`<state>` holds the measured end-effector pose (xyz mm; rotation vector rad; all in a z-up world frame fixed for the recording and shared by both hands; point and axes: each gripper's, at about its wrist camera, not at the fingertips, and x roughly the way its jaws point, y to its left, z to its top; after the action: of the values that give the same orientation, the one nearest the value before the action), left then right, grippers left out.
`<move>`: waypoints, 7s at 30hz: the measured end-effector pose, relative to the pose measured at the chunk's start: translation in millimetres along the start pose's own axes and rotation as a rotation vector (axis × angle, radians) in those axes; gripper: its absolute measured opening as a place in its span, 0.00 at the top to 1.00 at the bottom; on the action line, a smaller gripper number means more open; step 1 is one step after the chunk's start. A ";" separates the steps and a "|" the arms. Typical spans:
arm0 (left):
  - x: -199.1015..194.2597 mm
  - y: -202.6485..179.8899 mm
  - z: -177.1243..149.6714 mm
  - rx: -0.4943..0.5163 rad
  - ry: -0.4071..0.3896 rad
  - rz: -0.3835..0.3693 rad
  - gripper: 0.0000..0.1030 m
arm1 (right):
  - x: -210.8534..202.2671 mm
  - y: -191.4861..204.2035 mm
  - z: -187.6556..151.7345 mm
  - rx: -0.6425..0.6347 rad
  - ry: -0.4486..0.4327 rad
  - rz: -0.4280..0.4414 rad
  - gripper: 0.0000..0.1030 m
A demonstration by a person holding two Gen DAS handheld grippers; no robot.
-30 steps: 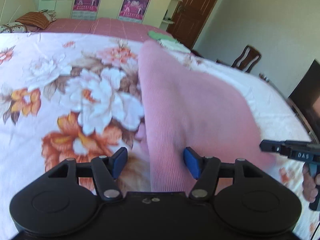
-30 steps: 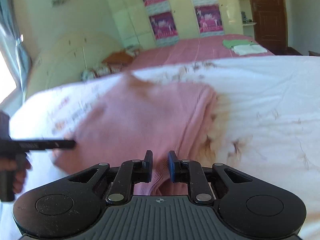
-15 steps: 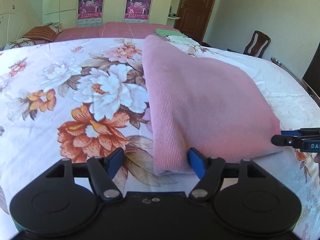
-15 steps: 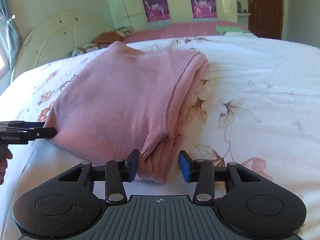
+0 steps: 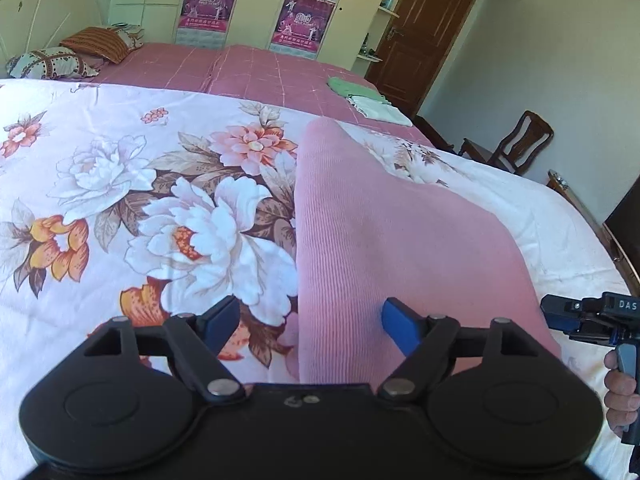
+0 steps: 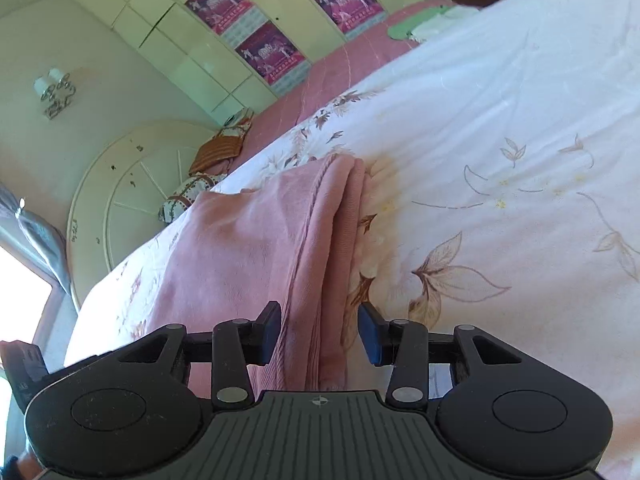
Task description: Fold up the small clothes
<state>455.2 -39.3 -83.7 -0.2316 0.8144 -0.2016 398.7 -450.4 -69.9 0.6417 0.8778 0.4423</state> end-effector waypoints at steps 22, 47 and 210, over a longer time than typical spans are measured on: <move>36.4 15.9 24.8 -0.070 0.137 -0.122 0.23 | 6.5 -9.2 2.0 -0.004 0.021 0.042 0.36; 62.6 -18.7 41.3 0.095 0.143 -0.161 0.66 | 59.4 58.2 5.1 -0.245 0.107 -0.184 0.77; -489.7 19.9 -229.5 0.154 -0.387 0.247 0.00 | -223.9 374.2 -388.6 -0.608 -0.283 -0.253 0.00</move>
<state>-40.2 80.8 98.1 -0.0205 0.4346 0.0147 -82.2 -182.6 125.5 0.0276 0.5040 0.3531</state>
